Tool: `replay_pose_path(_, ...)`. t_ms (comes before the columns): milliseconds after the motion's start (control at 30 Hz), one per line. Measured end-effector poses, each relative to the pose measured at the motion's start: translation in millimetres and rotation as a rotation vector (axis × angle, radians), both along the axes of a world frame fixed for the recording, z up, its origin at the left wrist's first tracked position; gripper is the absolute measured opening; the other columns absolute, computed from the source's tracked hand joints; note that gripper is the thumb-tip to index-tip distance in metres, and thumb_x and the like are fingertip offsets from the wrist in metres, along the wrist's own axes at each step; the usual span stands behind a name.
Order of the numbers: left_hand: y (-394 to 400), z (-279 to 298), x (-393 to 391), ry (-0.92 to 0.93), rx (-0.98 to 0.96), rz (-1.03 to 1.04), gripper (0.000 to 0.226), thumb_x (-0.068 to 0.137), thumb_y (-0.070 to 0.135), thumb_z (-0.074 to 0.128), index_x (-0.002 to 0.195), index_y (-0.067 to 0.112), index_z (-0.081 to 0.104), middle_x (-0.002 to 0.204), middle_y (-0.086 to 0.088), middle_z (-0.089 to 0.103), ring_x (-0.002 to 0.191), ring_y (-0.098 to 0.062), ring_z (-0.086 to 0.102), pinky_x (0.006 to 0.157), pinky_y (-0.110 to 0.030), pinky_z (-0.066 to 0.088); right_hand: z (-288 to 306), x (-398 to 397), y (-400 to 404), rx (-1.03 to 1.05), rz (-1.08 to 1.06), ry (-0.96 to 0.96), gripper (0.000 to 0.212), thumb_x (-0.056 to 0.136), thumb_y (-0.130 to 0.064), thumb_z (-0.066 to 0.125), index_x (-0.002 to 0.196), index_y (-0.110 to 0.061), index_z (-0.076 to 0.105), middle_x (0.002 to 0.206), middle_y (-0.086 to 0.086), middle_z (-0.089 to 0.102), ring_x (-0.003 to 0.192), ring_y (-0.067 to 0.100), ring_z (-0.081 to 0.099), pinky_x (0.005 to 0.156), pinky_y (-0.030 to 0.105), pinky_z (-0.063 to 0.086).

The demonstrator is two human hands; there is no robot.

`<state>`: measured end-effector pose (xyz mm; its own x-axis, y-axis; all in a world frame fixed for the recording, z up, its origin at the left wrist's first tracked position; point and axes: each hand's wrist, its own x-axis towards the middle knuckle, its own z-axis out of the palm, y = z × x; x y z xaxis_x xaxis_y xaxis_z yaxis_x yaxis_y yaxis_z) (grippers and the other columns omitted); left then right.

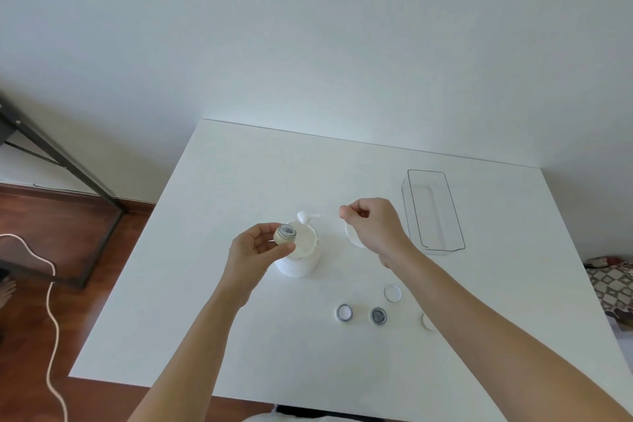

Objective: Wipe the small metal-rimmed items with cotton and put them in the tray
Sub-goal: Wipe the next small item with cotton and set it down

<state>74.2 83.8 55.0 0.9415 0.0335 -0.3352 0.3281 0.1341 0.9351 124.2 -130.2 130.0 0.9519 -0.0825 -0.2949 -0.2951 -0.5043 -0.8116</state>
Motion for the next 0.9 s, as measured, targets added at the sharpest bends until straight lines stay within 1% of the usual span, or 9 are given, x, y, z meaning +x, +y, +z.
replay_pose_path(100,-4.5,2.7,1.8,-0.003,-0.003,-0.005,0.034,0.078,0.001,0.082,0.109,0.010,0.071,0.102,-0.004,0.080,0.091,-0.013,0.075,0.078,-0.017,0.055,4.0,-5.2,7.0,-0.065,0.032,-0.097,0.020,0.090,-0.024,0.063,0.073,-0.013,0.065,0.057,-0.010,0.052,0.053,0.006,0.045,0.053,0.020,0.036)
replay_pose_path(200,-6.7,5.2,2.9,-0.004,-0.014,-0.008,0.032,0.078,0.002,0.082,0.108,0.011,0.072,0.100,-0.003,0.080,0.091,-0.012,0.075,0.078,-0.017,0.055,5.8,-9.6,12.6,-0.113,0.057,-0.191,0.018,0.090,-0.021,0.063,0.076,-0.011,0.066,0.062,-0.012,0.056,0.057,0.002,0.049,0.055,0.016,0.037)
replay_pose_path(300,-6.8,6.6,2.8,0.001,-0.024,-0.010,0.032,0.079,0.004,0.082,0.108,0.011,0.072,0.101,-0.004,0.080,0.095,-0.014,0.075,0.084,-0.021,0.054,5.7,-13.9,17.2,-0.161,0.098,-0.296,0.015,0.090,-0.017,0.062,0.079,-0.008,0.067,0.069,-0.009,0.062,0.065,0.010,0.055,0.066,0.024,0.043)
replay_pose_path(367,-6.8,7.1,2.6,0.002,-0.029,-0.007,0.031,0.079,0.005,0.082,0.108,0.011,0.072,0.102,-0.004,0.080,0.097,-0.015,0.075,0.086,-0.023,0.053,4.2,-16.9,19.0,-0.190,0.143,-0.384,0.013,0.090,-0.015,0.063,0.079,-0.007,0.065,0.072,-0.005,0.061,0.067,0.015,0.055,0.072,0.029,0.046)
replay_pose_path(467,-7.4,8.3,3.2,0.003,-0.038,0.005,0.031,0.080,0.005,0.082,0.108,0.011,0.072,0.103,-0.004,0.080,0.099,-0.016,0.075,0.088,-0.025,0.053,1.2,-21.5,17.4,-0.272,0.270,-0.539,0.013,0.091,-0.013,0.062,0.079,-0.010,0.063,0.075,-0.004,0.058,0.065,0.015,0.053,0.079,0.031,0.040)
replay_pose_path(567,-7.7,8.8,4.0,0.004,-0.050,0.024,0.031,0.080,0.006,0.082,0.109,0.009,0.072,0.103,-0.006,0.080,0.099,-0.018,0.075,0.089,-0.028,0.054,-0.9,-26.8,14.4,-0.474,0.410,-0.750,0.015,0.093,-0.014,0.059,0.078,-0.013,0.063,0.075,-0.003,0.057,0.065,0.016,0.051,0.077,0.031,0.034)
replay_pose_path(667,-7.6,8.5,4.3,-0.001,-0.058,0.034,0.031,0.080,0.005,0.082,0.109,0.007,0.072,0.103,-0.007,0.079,0.099,-0.020,0.075,0.090,-0.029,0.055,-3.8,-29.2,12.5,-0.641,0.458,-0.935,0.021,0.094,-0.017,0.056,0.075,-0.013,0.064,0.072,-0.002,0.059,0.062,0.020,0.052,0.074,0.031,0.033)
replay_pose_path(767,-7.2,8.2,4.4,-0.006,-0.058,0.034,0.031,0.080,0.005,0.081,0.109,0.007,0.071,0.101,-0.007,0.079,0.096,-0.018,0.075,0.088,-0.028,0.055,-5.5,-30.5,11.1,-0.717,0.461,-1.026,0.022,0.093,-0.016,0.059,0.072,-0.014,0.064,0.068,-0.002,0.057,0.060,0.020,0.050,0.073,0.031,0.034)
replay_pose_path(900,-7.4,8.0,5.0,-0.015,-0.060,0.028,0.030,0.080,0.004,0.081,0.108,0.008,0.072,0.101,-0.007,0.079,0.095,-0.017,0.075,0.087,-0.028,0.055,-5.6,-31.8,9.4,-0.746,0.458,-1.081,0.021,0.092,-0.016,0.062,0.071,-0.015,0.064,0.067,-0.003,0.056,0.060,0.019,0.049,0.072,0.031,0.034)
